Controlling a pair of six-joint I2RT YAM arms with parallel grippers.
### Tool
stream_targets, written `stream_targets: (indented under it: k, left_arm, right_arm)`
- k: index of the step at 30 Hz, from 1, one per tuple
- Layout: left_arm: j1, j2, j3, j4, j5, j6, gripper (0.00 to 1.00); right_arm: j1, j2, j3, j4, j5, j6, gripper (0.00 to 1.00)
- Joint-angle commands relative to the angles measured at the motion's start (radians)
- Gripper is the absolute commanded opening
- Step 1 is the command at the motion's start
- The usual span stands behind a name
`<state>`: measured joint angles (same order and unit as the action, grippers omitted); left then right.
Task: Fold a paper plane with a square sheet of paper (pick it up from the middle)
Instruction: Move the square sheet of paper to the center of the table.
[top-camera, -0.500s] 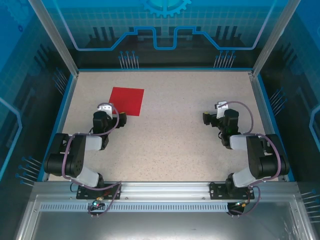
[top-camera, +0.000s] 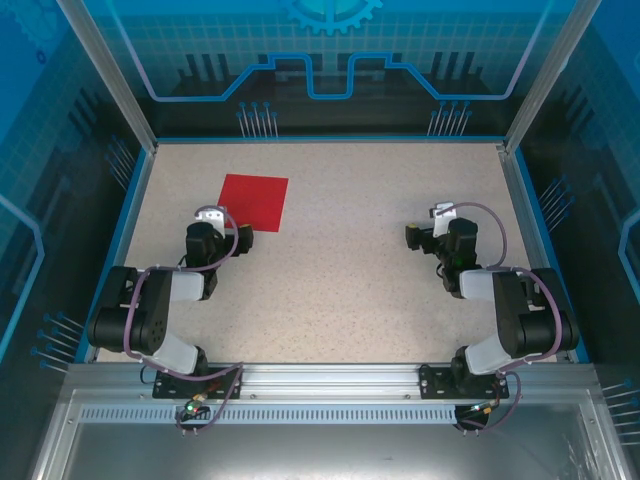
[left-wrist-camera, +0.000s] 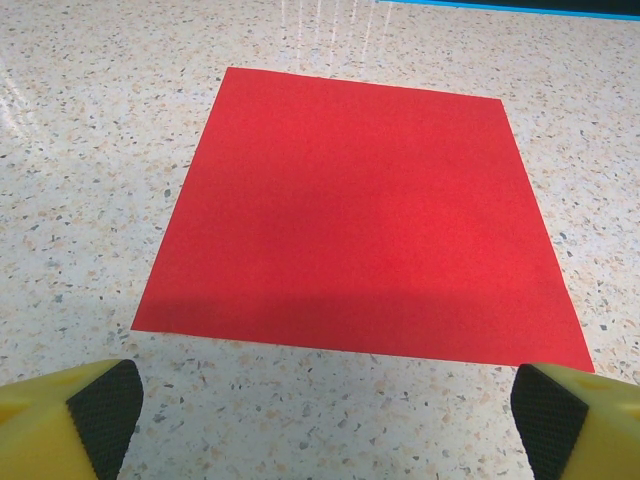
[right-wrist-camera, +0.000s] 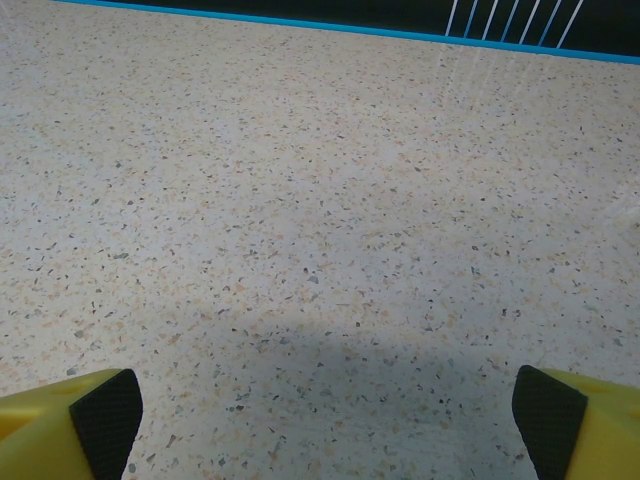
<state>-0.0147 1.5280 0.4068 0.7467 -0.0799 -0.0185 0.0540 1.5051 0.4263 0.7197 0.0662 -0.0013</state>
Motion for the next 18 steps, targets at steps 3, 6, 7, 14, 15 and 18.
stream_targets:
  k: [3, 6, 7, 14, 15, 18]
  left_arm:
    - [0.010, -0.014, 0.009, 0.036, 0.028, 0.019, 0.99]
    - [0.004, -0.051, 0.043, -0.057, 0.026, 0.024, 0.99]
    - [-0.002, -0.087, 0.066, -0.128, 0.013, 0.026, 0.99]
    - [-0.034, -0.231, 0.234, -0.541, -0.030, -0.098, 0.99]
    - [-0.040, -0.235, 0.265, -0.592, -0.029, -0.118, 0.99]
    - [-0.060, -0.213, 0.367, -0.739, 0.005, -0.170, 0.99]
  right_arm:
    - [-0.005, -0.003, 0.007, 0.031, -0.034, -0.007, 0.99]
    - [-0.003, -0.040, 0.048, -0.073, -0.057, -0.018, 0.99]
    - [-0.002, -0.065, 0.058, -0.109, -0.070, -0.027, 0.99]
    - [0.014, -0.280, 0.085, -0.313, -0.122, -0.002, 0.99]
    - [0.022, -0.297, 0.100, -0.349, -0.131, -0.002, 0.99]
    - [0.060, -0.345, 0.139, -0.443, -0.162, 0.007, 0.99]
